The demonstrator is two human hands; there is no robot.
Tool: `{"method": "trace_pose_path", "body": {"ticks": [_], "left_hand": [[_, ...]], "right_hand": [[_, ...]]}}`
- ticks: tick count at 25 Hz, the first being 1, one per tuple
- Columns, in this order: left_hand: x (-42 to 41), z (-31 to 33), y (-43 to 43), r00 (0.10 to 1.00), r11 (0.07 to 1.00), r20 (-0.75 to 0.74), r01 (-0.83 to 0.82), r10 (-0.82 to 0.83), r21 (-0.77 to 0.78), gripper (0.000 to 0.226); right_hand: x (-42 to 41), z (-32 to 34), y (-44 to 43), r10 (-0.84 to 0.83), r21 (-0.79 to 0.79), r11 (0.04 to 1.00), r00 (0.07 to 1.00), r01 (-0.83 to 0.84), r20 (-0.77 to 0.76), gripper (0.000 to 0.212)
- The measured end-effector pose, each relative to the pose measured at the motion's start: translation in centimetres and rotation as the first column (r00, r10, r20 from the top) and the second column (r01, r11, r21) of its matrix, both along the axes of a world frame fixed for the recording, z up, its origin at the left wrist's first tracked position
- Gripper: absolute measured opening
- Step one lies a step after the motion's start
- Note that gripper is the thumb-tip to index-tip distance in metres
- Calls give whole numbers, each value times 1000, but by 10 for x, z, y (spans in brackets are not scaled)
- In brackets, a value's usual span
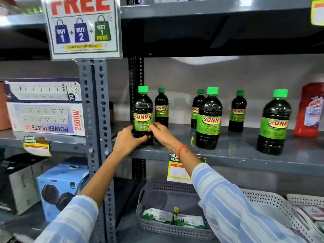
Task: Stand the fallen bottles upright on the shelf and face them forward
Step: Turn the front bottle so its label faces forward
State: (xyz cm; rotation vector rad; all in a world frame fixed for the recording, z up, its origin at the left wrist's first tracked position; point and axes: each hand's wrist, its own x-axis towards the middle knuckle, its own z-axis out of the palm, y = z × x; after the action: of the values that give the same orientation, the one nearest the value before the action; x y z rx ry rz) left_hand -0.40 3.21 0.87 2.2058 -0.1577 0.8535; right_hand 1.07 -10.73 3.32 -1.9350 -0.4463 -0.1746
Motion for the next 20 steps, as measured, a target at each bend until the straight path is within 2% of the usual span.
{"method": "trace_pose_path", "body": {"ticks": [10, 14, 18, 20], "left_hand": [[4, 3, 7, 999, 1000, -30, 23, -23, 1, 47], [-4, 5, 0, 996, 999, -79, 44, -44, 6, 42], [-8, 6, -3, 990, 999, -132, 42, -42, 3, 34], [-12, 10, -5, 988, 999, -147, 44, -47, -23, 31]], "right_hand": [[8, -2, 7, -6, -64, 998, 999, 9, 45, 20], [0, -3, 3, -17, -19, 1000, 1000, 18, 21, 5], [-5, 1, 1, -21, -97, 995, 1000, 21, 1, 25], [-10, 5, -2, -25, -126, 992, 1000, 24, -2, 27]]}}
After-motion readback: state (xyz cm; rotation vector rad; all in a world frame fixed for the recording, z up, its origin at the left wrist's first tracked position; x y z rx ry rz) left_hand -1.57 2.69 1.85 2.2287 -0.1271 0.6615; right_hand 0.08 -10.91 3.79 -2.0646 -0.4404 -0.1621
